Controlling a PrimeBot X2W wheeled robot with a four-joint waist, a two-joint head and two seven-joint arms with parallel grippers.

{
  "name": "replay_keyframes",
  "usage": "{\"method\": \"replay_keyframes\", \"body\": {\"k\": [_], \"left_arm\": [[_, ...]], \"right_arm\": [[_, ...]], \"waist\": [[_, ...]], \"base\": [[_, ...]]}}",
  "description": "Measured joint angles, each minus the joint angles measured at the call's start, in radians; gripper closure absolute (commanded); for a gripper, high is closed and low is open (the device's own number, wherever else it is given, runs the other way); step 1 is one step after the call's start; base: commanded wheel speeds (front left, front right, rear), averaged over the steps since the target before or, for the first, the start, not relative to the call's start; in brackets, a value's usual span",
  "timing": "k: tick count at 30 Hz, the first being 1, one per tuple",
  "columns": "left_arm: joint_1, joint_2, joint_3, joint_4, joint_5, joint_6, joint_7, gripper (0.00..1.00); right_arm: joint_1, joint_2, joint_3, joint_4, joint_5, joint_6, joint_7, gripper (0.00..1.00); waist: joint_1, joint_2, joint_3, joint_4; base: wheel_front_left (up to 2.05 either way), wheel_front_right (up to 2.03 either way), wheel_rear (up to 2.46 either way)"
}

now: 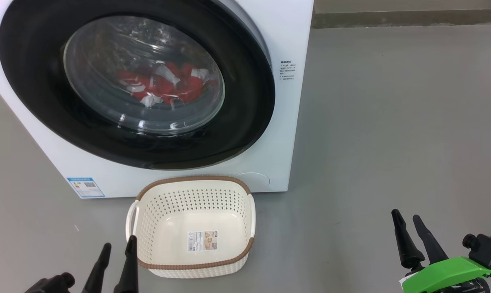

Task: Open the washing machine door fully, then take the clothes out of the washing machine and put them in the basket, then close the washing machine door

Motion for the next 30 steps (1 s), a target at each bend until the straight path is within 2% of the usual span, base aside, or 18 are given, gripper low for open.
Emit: {"method": "replay_keyframes", "body": {"k": [30], "left_arm": [[0.023, 0.011, -0.005, -0.068, 0.373, 0.017, -0.088, 0.00]], "right_arm": [[0.020, -0.008, 0.008, -0.033, -0.323, 0.001, -0.088, 0.00]], "waist": [[0.0000, 0.0000, 0.014, -0.001]], "base": [[0.00, 0.00, 0.00]]}}
